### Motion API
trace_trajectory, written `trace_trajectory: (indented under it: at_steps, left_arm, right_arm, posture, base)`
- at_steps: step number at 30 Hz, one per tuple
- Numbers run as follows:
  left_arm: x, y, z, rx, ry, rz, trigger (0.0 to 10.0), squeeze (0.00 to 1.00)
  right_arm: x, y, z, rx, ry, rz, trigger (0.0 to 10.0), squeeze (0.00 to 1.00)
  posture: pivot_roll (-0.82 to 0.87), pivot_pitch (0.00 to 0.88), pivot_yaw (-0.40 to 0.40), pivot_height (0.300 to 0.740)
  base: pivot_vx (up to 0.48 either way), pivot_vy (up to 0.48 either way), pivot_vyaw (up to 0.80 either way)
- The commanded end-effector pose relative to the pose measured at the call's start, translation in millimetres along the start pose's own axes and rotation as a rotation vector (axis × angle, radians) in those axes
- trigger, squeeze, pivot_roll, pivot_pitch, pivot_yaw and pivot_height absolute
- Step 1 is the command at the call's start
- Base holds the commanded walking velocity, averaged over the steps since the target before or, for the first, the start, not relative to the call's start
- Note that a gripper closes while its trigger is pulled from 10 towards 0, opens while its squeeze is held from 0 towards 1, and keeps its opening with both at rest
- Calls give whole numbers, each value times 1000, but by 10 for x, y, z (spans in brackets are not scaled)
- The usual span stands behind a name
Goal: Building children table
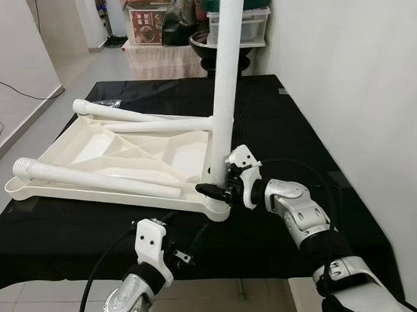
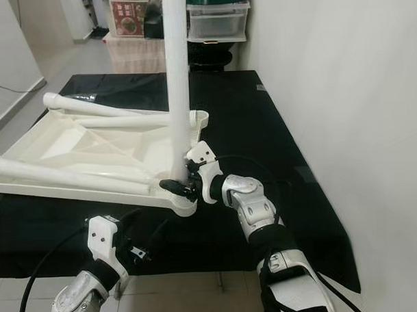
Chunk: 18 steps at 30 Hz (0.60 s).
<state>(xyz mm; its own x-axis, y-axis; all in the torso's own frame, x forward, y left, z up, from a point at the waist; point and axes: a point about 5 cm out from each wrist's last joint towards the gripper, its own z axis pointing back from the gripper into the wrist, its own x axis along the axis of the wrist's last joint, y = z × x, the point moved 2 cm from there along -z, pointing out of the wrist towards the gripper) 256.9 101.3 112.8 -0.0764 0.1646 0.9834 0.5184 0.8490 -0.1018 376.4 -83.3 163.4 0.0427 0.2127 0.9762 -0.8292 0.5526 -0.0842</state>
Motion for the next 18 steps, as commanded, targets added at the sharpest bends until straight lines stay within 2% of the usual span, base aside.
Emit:
trace_trajectory:
  at_steps: [1, 7, 8, 10, 11, 12, 13, 14, 15, 16, 18]
  left_arm:
    - [-38, 1, 13, 2, 17, -7, 10000, 0]
    - [-34, -2, 21, 1, 17, -6, 10000, 0]
    - [-33, -3, 25, 2, 17, -6, 10000, 0]
    - [-28, 1, 35, 4, 16, -6, 10000, 0]
    - [-28, 1, 35, 4, 16, -6, 10000, 0]
    - [-26, 5, 42, 4, 16, -6, 10000, 0]
    - [-24, 8, 47, 5, 17, -5, 10000, 0]
    - [-24, 8, 47, 5, 17, -5, 10000, 0]
    - [-19, 9, 47, 2, 17, -4, 10000, 0]
    - [-21, 17, 50, 0, 20, -5, 10000, 0]
    - [-23, 19, 41, -1, 21, -5, 10000, 0]
  right_arm:
    - [57, 28, -36, 45, -10, 27, 0, 0]
    - [28, -24, 7, 25, -7, 21, 0, 0]
    - [-3, -38, 30, -3, -9, 9, 0, 0]
    - [-104, -79, 67, -151, -22, -59, 0, 0]
    - [-104, -79, 67, -151, -22, -59, 0, 0]
    - [-263, -153, 143, -465, -7, -126, 0, 0]
    - [-387, -196, 251, -695, 19, -171, 0, 0]
    - [-387, -196, 251, -695, 19, -171, 0, 0]
    - [-516, -7, 249, -736, 43, -207, 0, 0]
    - [-563, 281, 134, -667, 36, -224, 0, 0]
    - [-507, 298, 86, -658, 10, -218, 0, 0]
  posture:
    - [40, 50, -24, 740]
    - [39, 55, -24, 740]
    - [37, 58, -27, 740]
    - [30, 65, -27, 740]
    - [30, 65, -27, 740]
    - [25, 72, -32, 740]
    - [24, 73, -34, 740]
    - [24, 73, -34, 740]
    - [31, 79, -27, 740]
    - [20, 74, -15, 740]
    - [24, 69, -17, 740]
  base:
    - [0, 0, 0]
    - [0, 0, 0]
    - [0, 0, 0]
    - [0, 0, 0]
    - [0, 0, 0]
    - [0, 0, 0]
    - [0, 0, 0]
    - [0, 0, 0]
    - [0, 0, 0]
    - [0, 0, 0]
    - [0, 0, 0]
